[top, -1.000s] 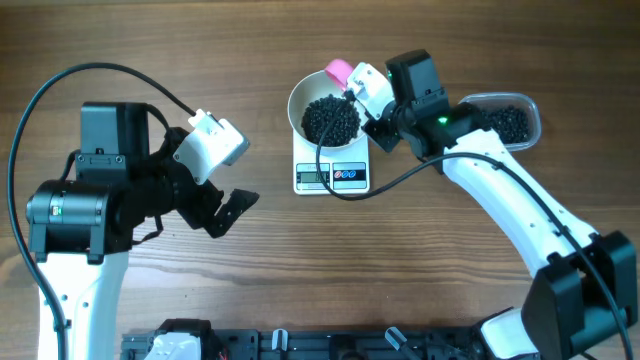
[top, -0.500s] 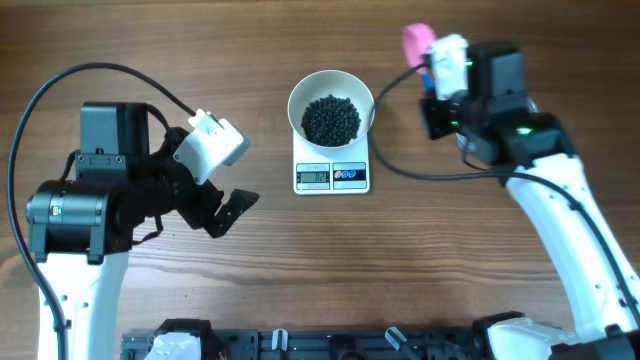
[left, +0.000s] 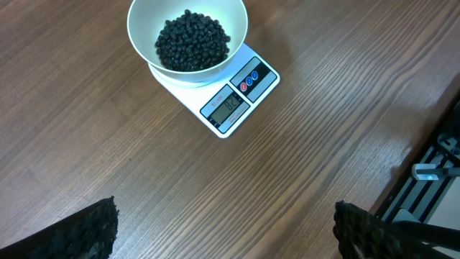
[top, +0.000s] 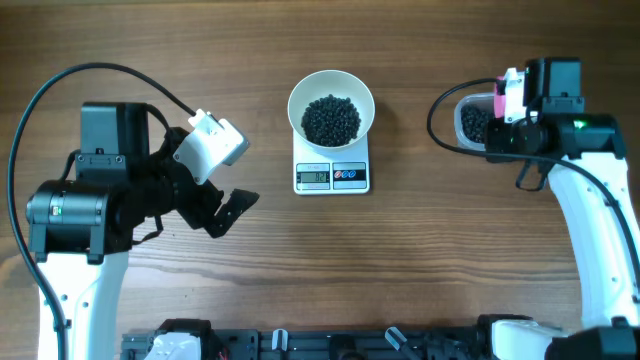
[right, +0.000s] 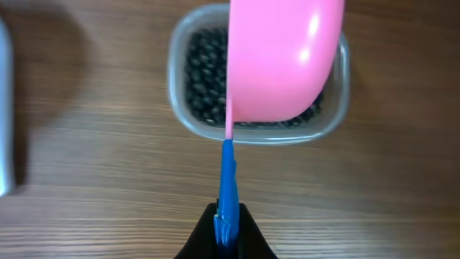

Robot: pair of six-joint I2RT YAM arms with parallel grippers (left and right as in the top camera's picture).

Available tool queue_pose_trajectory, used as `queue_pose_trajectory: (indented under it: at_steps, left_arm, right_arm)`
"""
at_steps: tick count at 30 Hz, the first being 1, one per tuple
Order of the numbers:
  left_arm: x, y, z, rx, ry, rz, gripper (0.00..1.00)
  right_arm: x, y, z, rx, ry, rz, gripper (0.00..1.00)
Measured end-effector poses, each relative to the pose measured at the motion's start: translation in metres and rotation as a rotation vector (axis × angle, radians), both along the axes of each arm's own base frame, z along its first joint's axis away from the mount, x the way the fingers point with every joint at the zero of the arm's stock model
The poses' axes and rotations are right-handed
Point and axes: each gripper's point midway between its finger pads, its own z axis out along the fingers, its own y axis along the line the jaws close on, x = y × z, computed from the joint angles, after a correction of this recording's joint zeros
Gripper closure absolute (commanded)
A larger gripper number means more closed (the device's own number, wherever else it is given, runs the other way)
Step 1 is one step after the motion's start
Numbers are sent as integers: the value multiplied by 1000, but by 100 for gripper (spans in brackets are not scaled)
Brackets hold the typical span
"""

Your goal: Scoop item into bowl and weigh 150g on scale

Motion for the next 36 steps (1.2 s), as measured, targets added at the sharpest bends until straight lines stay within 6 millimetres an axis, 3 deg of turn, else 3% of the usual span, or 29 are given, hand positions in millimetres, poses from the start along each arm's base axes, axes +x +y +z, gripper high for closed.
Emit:
queue_pose_trajectory:
  at_steps: [8, 12, 20, 36]
  left_arm:
    - [0, 0, 0, 0, 0, 0, 0]
    - [0, 0, 0, 0, 0, 0, 0]
    - [0, 0, 0, 0, 0, 0, 0]
    - [0, 0, 0, 0, 0, 0, 0]
  right_arm:
    - [6, -19, -40, -109, 132, -22, 96]
    - [13, -33, -48, -195, 146, -32, 96]
    - [16, -46, -44, -288, 146, -18, 96]
    - [16, -48, -47, -319, 176, 46, 96]
